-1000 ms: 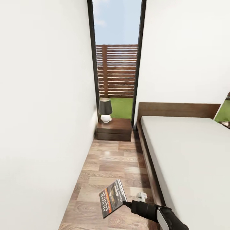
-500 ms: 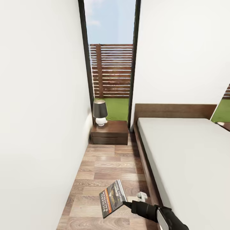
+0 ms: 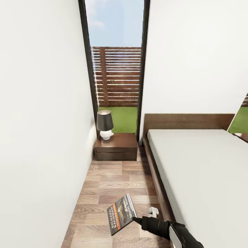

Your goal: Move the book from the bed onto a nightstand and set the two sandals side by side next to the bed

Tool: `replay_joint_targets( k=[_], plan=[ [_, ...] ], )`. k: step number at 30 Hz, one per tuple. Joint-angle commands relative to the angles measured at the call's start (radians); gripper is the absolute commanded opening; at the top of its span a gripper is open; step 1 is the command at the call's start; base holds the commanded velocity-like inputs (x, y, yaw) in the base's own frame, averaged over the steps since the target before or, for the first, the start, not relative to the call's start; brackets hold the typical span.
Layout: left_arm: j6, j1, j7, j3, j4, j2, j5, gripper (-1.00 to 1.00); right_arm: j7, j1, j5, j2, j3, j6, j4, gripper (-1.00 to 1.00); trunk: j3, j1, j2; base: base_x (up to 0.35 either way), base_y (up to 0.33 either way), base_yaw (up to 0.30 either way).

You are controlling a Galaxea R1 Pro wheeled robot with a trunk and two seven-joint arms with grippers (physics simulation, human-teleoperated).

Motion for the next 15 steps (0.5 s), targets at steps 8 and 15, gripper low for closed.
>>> replay_joint_targets(
  k=[8, 15],
  plan=[
    [-0.003, -0.001, 0.001, -0.009, 0.000, 0.000, 0.007, 1.00, 0.003, -0.001, -0.007, 0.001, -0.008, 0.011, -0.001, -1.00, -0.002, 0.001, -0.002, 0.340, 0.008, -0.003],
    [-0.003, -0.001, 0.001, -0.009, 0.000, 0.000, 0.007, 1.00, 0.003, -0.001, -0.008, 0.001, -0.009, 0.011, -0.001, -1.00, -0.002, 0.001, -0.002, 0.340, 0.001, -0.001]
  ],
)
